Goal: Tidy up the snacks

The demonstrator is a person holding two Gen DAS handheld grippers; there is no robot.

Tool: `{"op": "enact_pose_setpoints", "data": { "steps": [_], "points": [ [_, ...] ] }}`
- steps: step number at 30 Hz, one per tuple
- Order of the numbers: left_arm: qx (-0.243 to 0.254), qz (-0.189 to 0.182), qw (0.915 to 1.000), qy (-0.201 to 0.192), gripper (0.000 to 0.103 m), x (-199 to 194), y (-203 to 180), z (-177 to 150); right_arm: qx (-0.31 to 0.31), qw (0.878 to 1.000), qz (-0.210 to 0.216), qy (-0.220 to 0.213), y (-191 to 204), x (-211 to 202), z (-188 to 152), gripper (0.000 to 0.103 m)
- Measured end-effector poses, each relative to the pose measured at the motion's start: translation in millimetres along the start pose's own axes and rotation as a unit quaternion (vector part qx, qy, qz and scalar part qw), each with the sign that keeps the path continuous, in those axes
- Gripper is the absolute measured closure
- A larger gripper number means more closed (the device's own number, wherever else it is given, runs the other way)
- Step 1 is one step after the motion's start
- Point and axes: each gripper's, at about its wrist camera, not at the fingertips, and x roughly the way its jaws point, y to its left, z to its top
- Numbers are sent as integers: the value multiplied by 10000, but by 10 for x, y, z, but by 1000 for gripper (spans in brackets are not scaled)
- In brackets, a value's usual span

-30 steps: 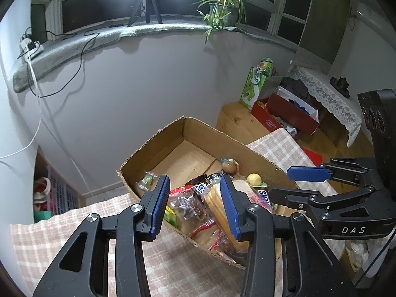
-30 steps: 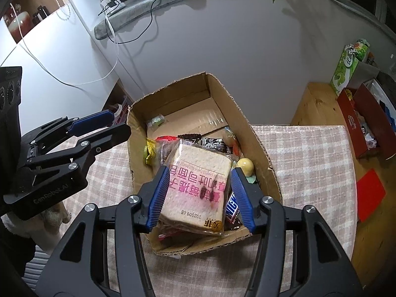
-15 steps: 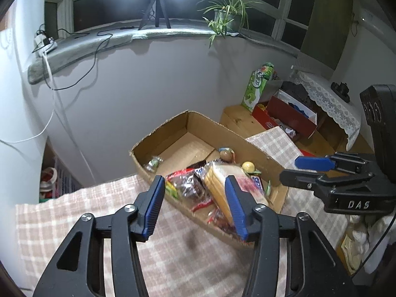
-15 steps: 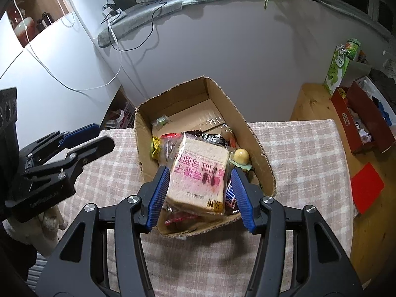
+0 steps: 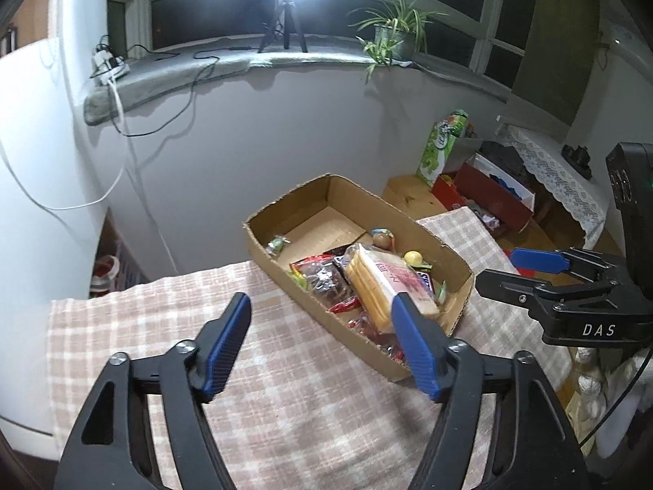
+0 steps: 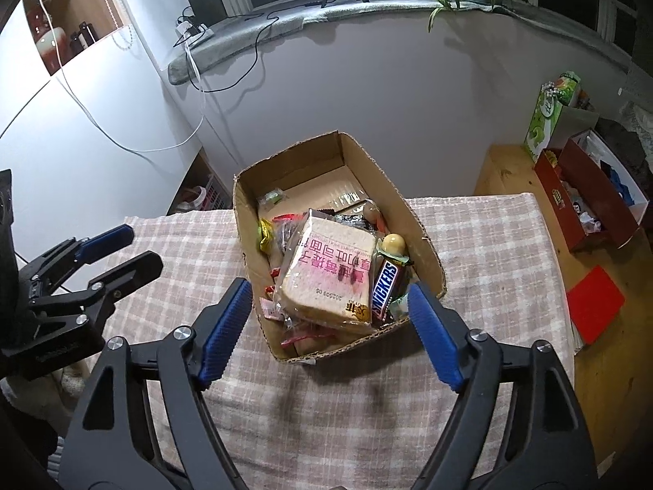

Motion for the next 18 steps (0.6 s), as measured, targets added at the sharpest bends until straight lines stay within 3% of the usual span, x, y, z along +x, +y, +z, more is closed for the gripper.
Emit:
{"op": "enact_pose_setpoints", "data": {
  "steps": [18],
  "points": [
    [-275,237,9993,19,29,-140,22,-79,72,10000,-53,-3,-19,-55,-51,22]
  ]
}}
